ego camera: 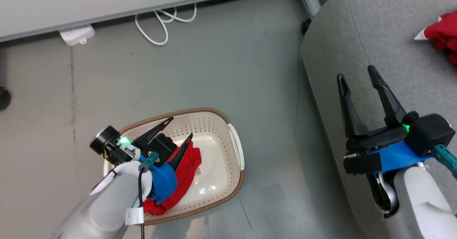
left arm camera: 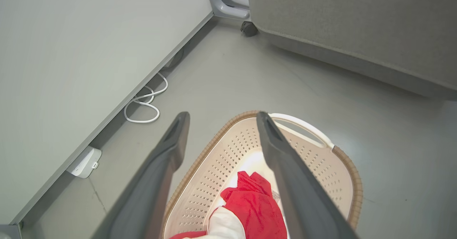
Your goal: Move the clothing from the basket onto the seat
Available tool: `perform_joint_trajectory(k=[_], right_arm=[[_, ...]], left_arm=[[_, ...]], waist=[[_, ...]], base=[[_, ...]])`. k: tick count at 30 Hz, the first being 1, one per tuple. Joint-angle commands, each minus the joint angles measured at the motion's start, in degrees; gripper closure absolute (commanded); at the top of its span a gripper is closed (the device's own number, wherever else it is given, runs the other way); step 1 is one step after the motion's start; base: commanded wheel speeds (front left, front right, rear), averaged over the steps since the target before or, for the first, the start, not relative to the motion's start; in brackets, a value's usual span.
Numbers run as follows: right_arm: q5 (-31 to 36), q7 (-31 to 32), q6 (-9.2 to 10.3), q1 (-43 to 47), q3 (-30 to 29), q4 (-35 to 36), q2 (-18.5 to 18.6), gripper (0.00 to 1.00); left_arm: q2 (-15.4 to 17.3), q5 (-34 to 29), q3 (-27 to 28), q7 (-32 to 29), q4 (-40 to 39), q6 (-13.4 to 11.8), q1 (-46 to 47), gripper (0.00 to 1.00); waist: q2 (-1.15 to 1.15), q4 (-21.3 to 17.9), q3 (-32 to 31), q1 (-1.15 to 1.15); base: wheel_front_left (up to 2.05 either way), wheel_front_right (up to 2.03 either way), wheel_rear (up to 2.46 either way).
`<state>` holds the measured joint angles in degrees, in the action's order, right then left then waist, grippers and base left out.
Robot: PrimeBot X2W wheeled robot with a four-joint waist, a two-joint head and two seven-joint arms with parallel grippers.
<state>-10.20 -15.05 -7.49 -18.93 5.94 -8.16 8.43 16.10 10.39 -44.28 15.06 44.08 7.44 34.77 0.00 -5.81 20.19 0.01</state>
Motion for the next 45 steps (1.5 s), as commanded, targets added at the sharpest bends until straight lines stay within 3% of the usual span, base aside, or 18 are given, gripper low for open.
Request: perform_joint_trajectory(k=[1, 7, 8, 10, 17, 29, 45], right_arm=[[-0.2, -0.2, -0.01, -1.8, 0.4, 0.5, 0.1, 0.0], [-0.2, -0.2, -0.01, -5.6, 1.3, 1.2, 0.2, 0.0], [-0.2, -0.2, -0.01, -5.6, 1.3, 1.2, 0.2, 0.0], [-0.1, -0.2, -0.01, -7.3, 1.7, 1.6, 0.1, 0.0], [0.2, -0.2, -0.01, -11.0, 2.7, 2.5, -0.2, 0.0], [0.5, -0.2, -0.01, -16.5, 4.2, 4.7, -0.9, 0.0], [1.6, -0.2, -0.01, -19.2, 4.1, 9.3, -1.6, 0.0]], left_arm=[[1.2, 0.7, -2.5, 0.2, 2.3, 0.0, 2.9, 0.0], [3.0, 2.4, -14.4, -1.3, 11.9, 0.0, 9.4, 0.0], [3.0, 2.4, -14.4, -1.3, 11.9, 0.0, 9.4, 0.0], [3.6, 3.5, -20.0, -4.1, 15.5, 0.0, 12.3, 0.0], [5.3, 5.6, -27.8, -9.3, 19.5, 0.0, 17.2, 0.0], [7.7, -1.2, -29.2, -19.5, 21.4, 0.0, 21.7, 0.0], [8.2, -2.4, -29.2, -24.9, 22.5, 0.0, 28.4, 0.0]], waist=[[0.0, -2.9, 5.1, -0.01], [0.0, -4.5, 10.8, -0.01], [0.0, -4.5, 10.8, -0.01], [0.0, -5.1, 13.7, -0.01], [0.0, -6.5, 19.0, -0.01], [0.0, -9.0, 28.6, -0.01], [0.0, -10.8, 38.8, -0.01]], base=[[0.0, 0.0, 0.0], [0.0, 0.0, 0.0], [0.0, 0.0, 0.0], [0.0, 0.0, 0.0], [0.0, 0.0, 0.0], [0.0, 0.0, 0.0], [0.0, 0.0, 0.0]])
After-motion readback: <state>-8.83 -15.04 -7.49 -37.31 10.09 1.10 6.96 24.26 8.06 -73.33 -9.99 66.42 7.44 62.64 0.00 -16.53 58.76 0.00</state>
